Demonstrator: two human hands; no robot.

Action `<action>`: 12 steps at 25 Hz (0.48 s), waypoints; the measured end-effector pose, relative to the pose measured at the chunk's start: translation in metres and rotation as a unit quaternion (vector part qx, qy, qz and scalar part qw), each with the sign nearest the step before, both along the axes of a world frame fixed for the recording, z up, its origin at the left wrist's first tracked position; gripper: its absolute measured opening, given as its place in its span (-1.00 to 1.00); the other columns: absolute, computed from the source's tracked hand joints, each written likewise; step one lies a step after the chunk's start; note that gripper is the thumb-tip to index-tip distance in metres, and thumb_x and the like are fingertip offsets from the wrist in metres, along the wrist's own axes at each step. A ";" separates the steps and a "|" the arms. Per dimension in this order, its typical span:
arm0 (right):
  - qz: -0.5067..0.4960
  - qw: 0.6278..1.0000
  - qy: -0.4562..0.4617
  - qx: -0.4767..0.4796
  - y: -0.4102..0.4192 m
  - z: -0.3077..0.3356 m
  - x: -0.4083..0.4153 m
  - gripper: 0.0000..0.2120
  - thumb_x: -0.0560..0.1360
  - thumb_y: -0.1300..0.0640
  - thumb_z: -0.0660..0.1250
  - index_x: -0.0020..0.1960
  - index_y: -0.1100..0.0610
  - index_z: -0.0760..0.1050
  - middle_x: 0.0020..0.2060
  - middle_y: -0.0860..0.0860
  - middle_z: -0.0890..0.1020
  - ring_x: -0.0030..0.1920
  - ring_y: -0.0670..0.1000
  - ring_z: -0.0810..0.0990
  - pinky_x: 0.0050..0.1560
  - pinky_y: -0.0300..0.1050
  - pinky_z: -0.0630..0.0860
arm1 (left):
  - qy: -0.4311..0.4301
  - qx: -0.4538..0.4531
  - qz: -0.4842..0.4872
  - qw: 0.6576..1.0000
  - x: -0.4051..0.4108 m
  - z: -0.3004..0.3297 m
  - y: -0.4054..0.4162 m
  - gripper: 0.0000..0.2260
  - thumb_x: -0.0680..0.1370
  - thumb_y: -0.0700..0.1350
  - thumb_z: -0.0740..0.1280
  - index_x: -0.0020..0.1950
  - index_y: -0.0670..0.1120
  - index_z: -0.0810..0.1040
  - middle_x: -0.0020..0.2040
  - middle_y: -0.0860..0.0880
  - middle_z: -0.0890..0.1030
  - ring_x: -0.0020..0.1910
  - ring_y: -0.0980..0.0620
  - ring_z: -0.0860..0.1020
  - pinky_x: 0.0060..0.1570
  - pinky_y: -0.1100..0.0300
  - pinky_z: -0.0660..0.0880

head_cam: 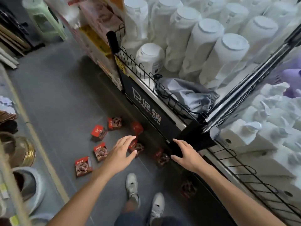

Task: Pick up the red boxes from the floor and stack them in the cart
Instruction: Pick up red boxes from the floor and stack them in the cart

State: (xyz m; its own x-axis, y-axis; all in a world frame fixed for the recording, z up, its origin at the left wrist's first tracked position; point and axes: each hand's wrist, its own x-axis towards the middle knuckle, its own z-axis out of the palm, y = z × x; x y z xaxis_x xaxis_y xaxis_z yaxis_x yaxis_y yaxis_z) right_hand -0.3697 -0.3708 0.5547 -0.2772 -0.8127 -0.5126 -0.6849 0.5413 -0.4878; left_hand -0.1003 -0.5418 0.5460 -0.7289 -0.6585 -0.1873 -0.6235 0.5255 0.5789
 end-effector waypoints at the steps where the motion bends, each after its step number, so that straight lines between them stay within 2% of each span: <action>1: -0.008 1.000 -0.002 0.011 -0.007 -0.023 -0.003 -0.27 0.57 -0.15 0.36 0.63 -0.04 0.12 0.56 -0.03 0.28 0.53 0.04 0.26 0.49 -0.04 0.31 | -0.003 0.007 -0.002 1.000 -0.003 -0.023 -0.012 -0.48 0.58 0.12 0.25 0.52 0.01 0.32 0.46 0.08 0.35 0.47 0.11 0.27 0.47 0.13 0.22; 3: -0.023 0.999 0.001 0.034 -0.020 -0.072 -0.007 -0.26 0.57 -0.15 0.37 0.63 -0.04 0.12 0.56 -0.01 0.27 0.54 0.06 0.25 0.48 0.00 0.33 | -0.012 0.024 -0.002 1.000 -0.007 -0.075 -0.034 -0.44 0.55 0.20 0.19 0.51 -0.01 0.33 0.45 0.06 0.36 0.45 0.07 0.29 0.44 0.18 0.20; 6: -0.037 0.998 -0.001 0.054 -0.038 -0.158 -0.008 -0.24 0.55 -0.14 0.40 0.63 -0.03 0.12 0.57 0.01 0.26 0.55 0.07 0.23 0.51 0.00 0.29 | -0.027 0.045 -0.003 0.999 -0.007 -0.164 -0.064 -0.49 0.60 0.07 0.30 0.53 -0.01 0.31 0.46 0.03 0.36 0.45 0.04 0.30 0.41 0.27 0.13; 8: -0.050 0.996 0.002 0.068 -0.047 -0.217 -0.009 -0.20 0.53 -0.17 0.41 0.63 -0.01 0.12 0.58 0.02 0.25 0.56 0.09 0.24 0.52 0.01 0.26 | -0.035 0.061 -0.010 0.997 -0.005 -0.223 -0.076 -0.48 0.60 0.04 0.31 0.54 -0.01 0.30 0.46 0.03 0.36 0.45 0.02 0.32 0.44 0.19 0.19; 10: -0.072 0.994 -0.011 0.086 -0.051 -0.279 -0.008 -0.17 0.53 -0.19 0.41 0.64 0.01 0.10 0.59 0.03 0.24 0.56 0.09 0.25 0.53 0.00 0.24 | -0.048 0.081 -0.019 0.995 -0.004 -0.275 -0.081 -0.45 0.59 0.13 0.27 0.54 0.00 0.29 0.47 0.03 0.36 0.44 -0.01 0.35 0.45 0.08 0.26; 12: -0.095 0.991 -0.018 0.097 -0.059 -0.349 -0.006 -0.12 0.49 -0.26 0.41 0.64 -0.01 0.07 0.59 0.03 0.25 0.55 0.08 0.28 0.52 0.00 0.26 | -0.046 0.092 -0.029 0.994 -0.004 -0.333 -0.089 -0.39 0.54 0.22 0.16 0.54 -0.01 0.30 0.48 0.02 0.36 0.44 0.01 0.34 0.47 0.12 0.22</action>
